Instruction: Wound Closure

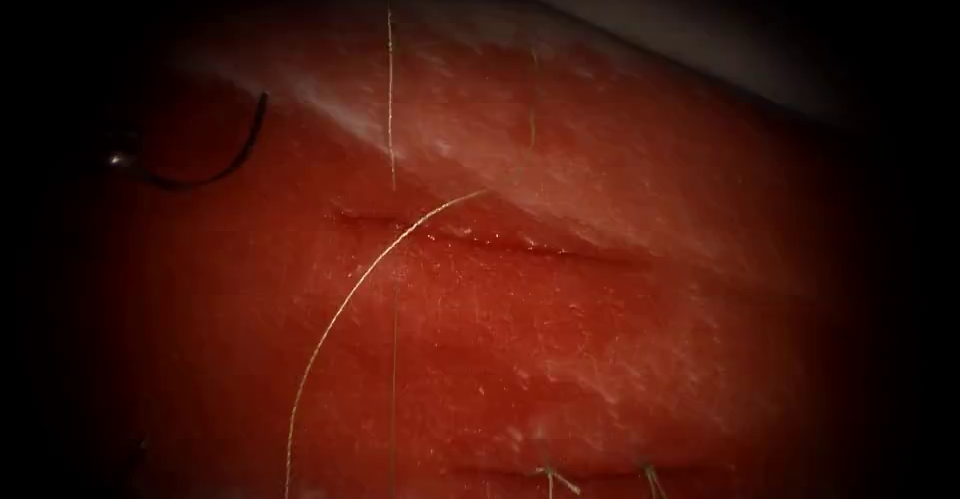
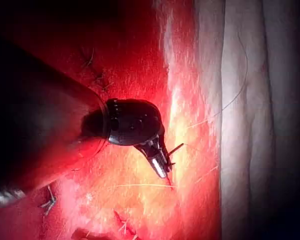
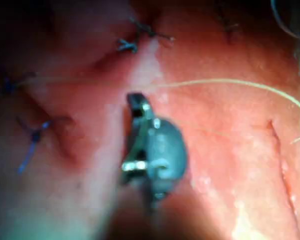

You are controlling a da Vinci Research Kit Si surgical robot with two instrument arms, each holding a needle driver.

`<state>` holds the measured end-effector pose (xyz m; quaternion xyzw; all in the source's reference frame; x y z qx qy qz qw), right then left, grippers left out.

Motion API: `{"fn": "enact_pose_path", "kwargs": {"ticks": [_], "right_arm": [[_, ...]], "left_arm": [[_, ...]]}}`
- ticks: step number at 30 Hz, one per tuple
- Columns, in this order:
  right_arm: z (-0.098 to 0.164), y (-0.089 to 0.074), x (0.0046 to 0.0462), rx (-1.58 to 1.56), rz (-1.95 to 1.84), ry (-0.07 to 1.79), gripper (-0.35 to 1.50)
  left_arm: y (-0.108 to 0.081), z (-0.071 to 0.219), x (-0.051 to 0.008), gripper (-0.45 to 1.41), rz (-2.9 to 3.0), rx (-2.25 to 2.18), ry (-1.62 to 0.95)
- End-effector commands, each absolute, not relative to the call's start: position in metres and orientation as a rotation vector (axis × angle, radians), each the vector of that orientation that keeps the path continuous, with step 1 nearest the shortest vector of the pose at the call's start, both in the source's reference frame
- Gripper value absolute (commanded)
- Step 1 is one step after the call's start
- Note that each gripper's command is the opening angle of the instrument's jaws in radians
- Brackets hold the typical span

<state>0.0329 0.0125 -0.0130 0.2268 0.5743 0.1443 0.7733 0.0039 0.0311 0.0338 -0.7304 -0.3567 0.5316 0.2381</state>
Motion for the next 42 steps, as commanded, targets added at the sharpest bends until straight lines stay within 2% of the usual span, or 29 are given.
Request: {"fn": "enact_pose_path", "kwargs": {"ticks": [1, 2, 3, 4, 7, 8, 11, 15, 28, 38, 42], "right_arm": [[-0.012, 0.013, 0.0338, 0.459, 0.309, 1.243, 0.36], [-0.012, 0.013, 0.0337, 0.432, 0.317, 1.247, 0.78], [-0.012, 0.014, 0.0337, 0.403, 0.338, 1.248, 1.06], [-0.012, 0.015, 0.0333, 0.377, 0.372, 1.243, 1.20], [-0.011, 0.018, 0.0320, 0.334, 0.424, 1.218, 1.31], [-0.011, 0.018, 0.0320, 0.334, 0.424, 1.218, 1.31], [-0.012, 0.020, 0.0309, 0.324, 0.423, 1.214, 1.33], [-0.012, 0.020, 0.0303, 0.320, 0.430, 1.212, 1.31], [-0.007, 0.025, 0.0301, 0.279, 0.429, 1.168, 1.31], [0.000, 0.026, 0.0327, 0.238, 0.420, 1.112, 1.30], [0.001, 0.027, 0.0345, 0.209, 0.449, 1.151, 1.21]], "left_arm": [[0.031, 0.034, 0.0035, -0.35, 1.455, -2.001, -0.980], [0.031, 0.034, 0.0035, -0.35, 1.454, -2.002, -0.981], [0.031, 0.034, 0.0037, -0.35, 1.452, -1.990, -0.982], [0.031, 0.034, 0.0044, -0.35, 1.464, -2.005, -0.912], [0.032, 0.032, 0.0078, -0.35, 1.536, -1.973, -0.676], [0.032, 0.032, 0.0078, -0.35, 1.536, -1.973, -0.676], [0.032, 0.034, 0.0111, -0.35, 1.735, -1.761, -0.400], [0.033, 0.038, 0.0127, -0.35, 1.835, -1.604, -0.275], [0.031, 0.041, 0.0121, -0.35, 1.901, -1.507, -0.328], [0.031, 0.042, 0.0119, -0.35, 1.897, -1.499, -0.334], [0.031, 0.042, 0.0118, -0.35, 1.893, -1.498, -0.341]]}}
